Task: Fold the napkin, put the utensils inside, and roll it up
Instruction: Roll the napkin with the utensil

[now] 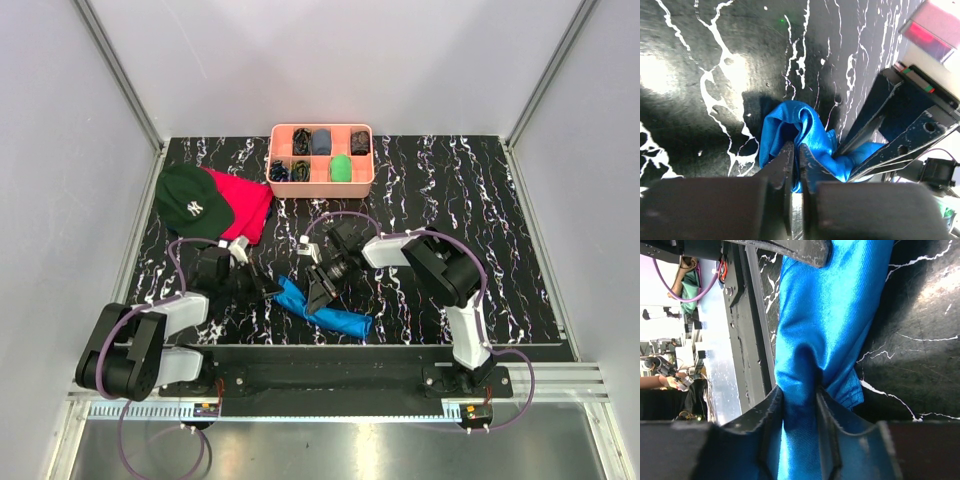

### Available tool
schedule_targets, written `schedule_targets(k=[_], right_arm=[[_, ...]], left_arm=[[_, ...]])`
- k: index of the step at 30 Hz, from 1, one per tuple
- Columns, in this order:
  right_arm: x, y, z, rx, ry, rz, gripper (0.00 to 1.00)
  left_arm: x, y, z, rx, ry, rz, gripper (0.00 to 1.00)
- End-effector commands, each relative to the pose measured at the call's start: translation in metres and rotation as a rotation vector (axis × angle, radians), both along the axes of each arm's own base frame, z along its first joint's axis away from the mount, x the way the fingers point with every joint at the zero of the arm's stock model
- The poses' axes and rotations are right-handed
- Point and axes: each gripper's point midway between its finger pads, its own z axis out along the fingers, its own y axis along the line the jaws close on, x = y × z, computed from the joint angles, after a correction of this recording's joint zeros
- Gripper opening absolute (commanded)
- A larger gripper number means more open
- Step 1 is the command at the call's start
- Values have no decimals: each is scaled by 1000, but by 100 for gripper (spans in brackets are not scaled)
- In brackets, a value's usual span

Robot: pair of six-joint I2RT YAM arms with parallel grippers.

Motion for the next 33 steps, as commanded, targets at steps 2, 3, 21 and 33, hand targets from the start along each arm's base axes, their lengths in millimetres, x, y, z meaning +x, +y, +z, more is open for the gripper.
schedule_targets(k=[2,3,21,33], right_arm=[[24,3,11,-45,-121,-75,49],[26,2,15,-52,-140,-87,54],[8,1,53,-323,-1090,-168,80],[4,3,5,-466,-1147,-61,67]], left_arm=[[0,-3,4,1,17,-19,0],[1,0,1,22,35,-1,0],[5,0,-1,45,205,-1,0],[4,1,0,40,204,-7,0]])
